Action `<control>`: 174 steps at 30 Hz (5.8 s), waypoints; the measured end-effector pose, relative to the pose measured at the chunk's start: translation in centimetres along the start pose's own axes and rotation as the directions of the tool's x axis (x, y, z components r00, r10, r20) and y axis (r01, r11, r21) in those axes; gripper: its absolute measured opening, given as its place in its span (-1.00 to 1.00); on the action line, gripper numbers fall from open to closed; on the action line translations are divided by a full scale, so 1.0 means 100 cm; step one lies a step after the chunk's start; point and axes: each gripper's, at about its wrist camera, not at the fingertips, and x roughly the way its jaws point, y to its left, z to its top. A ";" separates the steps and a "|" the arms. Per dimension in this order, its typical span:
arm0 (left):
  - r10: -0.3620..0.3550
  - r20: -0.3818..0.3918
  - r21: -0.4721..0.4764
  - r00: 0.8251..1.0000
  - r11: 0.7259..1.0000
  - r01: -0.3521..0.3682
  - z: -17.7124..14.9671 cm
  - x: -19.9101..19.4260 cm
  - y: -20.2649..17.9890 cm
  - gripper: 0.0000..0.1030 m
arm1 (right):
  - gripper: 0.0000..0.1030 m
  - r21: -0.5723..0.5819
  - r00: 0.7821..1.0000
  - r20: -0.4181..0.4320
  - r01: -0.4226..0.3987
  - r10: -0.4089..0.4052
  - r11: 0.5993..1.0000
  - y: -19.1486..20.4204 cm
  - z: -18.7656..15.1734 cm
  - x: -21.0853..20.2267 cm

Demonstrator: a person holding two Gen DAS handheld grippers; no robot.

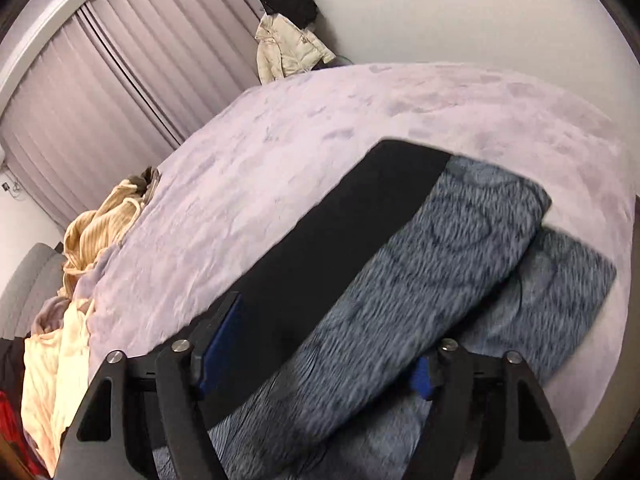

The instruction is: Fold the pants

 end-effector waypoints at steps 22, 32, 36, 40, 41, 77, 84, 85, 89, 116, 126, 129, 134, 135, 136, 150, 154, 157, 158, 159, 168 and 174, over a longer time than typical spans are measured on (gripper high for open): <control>-0.060 -0.040 0.022 0.997 0.998 0.061 -0.016 0.007 0.013 1.00 | -0.22 -0.296 0.966 -0.031 0.235 -0.255 0.926 -0.019 -0.004 -0.018; -0.113 0.060 0.067 0.992 0.992 0.109 -0.004 -0.029 -0.026 1.00 | 0.61 -0.258 0.880 0.223 0.469 -0.420 0.845 0.022 -0.003 -0.073; -0.282 0.090 0.263 0.955 0.932 0.250 -0.015 -0.057 -0.104 1.00 | 0.61 -0.306 0.858 0.289 0.503 -0.425 0.808 0.045 -0.007 -0.081; -0.251 0.030 0.322 0.968 0.919 0.228 -0.029 -0.043 -0.127 1.00 | 0.61 -0.297 0.835 0.347 0.530 -0.427 0.794 0.044 0.001 -0.101; -0.272 0.012 0.289 0.962 0.922 0.257 -0.029 -0.040 -0.116 1.00 | 0.61 -0.322 0.837 0.363 0.525 -0.410 0.788 0.048 0.000 -0.105; 0.089 -0.177 -0.213 0.980 0.969 -0.126 -0.018 0.035 0.109 1.00 | 0.98 -0.772 0.992 -0.105 -0.039 -0.066 0.634 0.161 -0.106 -0.041; 0.081 -0.052 -0.233 0.995 0.968 -0.091 0.015 0.015 0.081 1.00 | 0.98 -0.762 0.988 -0.098 0.001 -0.116 0.648 0.175 -0.098 -0.021; 0.028 -0.025 -0.206 0.999 0.978 -0.032 0.026 0.012 0.065 1.00 | 0.99 -0.762 0.991 -0.102 -0.018 -0.092 0.647 0.187 -0.097 -0.018; -0.113 0.059 -0.087 0.992 0.989 0.118 0.072 0.004 -0.011 1.00 | 0.99 -0.777 0.992 -0.118 -0.068 -0.038 0.626 0.244 -0.106 0.007; -0.109 -0.067 0.082 0.992 0.990 0.114 0.037 0.019 -0.096 1.00 | 0.99 -0.769 0.949 -0.043 0.167 -0.311 0.617 0.194 -0.061 0.066; -0.088 -0.069 0.052 0.994 0.994 0.091 0.040 0.008 -0.088 1.00 | 0.99 -0.536 0.856 0.022 0.447 -0.517 0.716 0.030 0.051 0.042; -0.154 -0.041 0.082 0.987 0.984 0.156 0.039 -0.017 -0.111 1.00 | 0.99 -0.589 0.928 0.038 0.321 -0.371 0.741 0.080 0.017 0.022; -0.243 -0.070 0.165 0.968 0.954 0.251 0.023 -0.033 -0.159 1.00 | 0.99 -0.731 0.983 -0.138 -0.019 -0.121 0.682 0.167 -0.068 0.013; -0.228 -0.087 0.175 0.970 0.955 0.240 0.020 -0.029 -0.164 1.00 | 0.99 -0.753 0.980 -0.153 -0.032 -0.127 0.657 0.175 -0.081 0.017; -0.230 -0.086 0.167 0.970 0.956 0.241 0.017 -0.026 -0.163 1.00 | 0.99 -0.782 0.976 -0.151 -0.022 -0.156 0.623 0.178 -0.093 0.023; -0.330 -0.073 0.088 0.941 0.938 0.336 0.008 -0.037 -0.111 1.00 | 0.99 -0.629 0.923 -0.032 0.280 -0.383 0.726 0.037 0.006 -0.013; -0.451 -0.069 0.230 0.890 0.861 0.454 -0.008 -0.069 -0.145 1.00 | 0.99 -0.641 0.973 -0.191 -0.024 -0.129 0.767 0.091 -0.041 -0.036; -0.403 -0.073 0.312 0.912 0.859 0.405 -0.021 -0.072 -0.163 1.00 | 0.99 -0.715 0.950 -0.309 -0.209 -0.033 0.667 0.137 -0.097 -0.036; -0.395 -0.090 0.308 0.914 0.862 0.402 -0.025 -0.067 -0.162 1.00 | 0.99 -0.762 0.953 -0.298 -0.205 -0.052 0.614 0.145 -0.114 -0.034; -0.406 -0.121 0.278 0.906 0.862 0.424 -0.029 -0.060 -0.158 1.00 | 0.99 -0.798 0.955 -0.282 -0.184 -0.086 0.574 0.146 -0.126 -0.031; -0.419 -0.134 0.216 0.898 0.872 0.439 -0.033 -0.050 -0.147 1.00 | 0.99 -0.743 0.944 -0.322 -0.202 -0.076 0.638 0.108 -0.110 -0.025; -0.415 -0.148 0.204 0.898 0.875 0.438 -0.022 -0.044 -0.138 1.00 | 0.99 -0.740 0.945 -0.314 -0.187 -0.086 0.646 0.104 -0.108 -0.025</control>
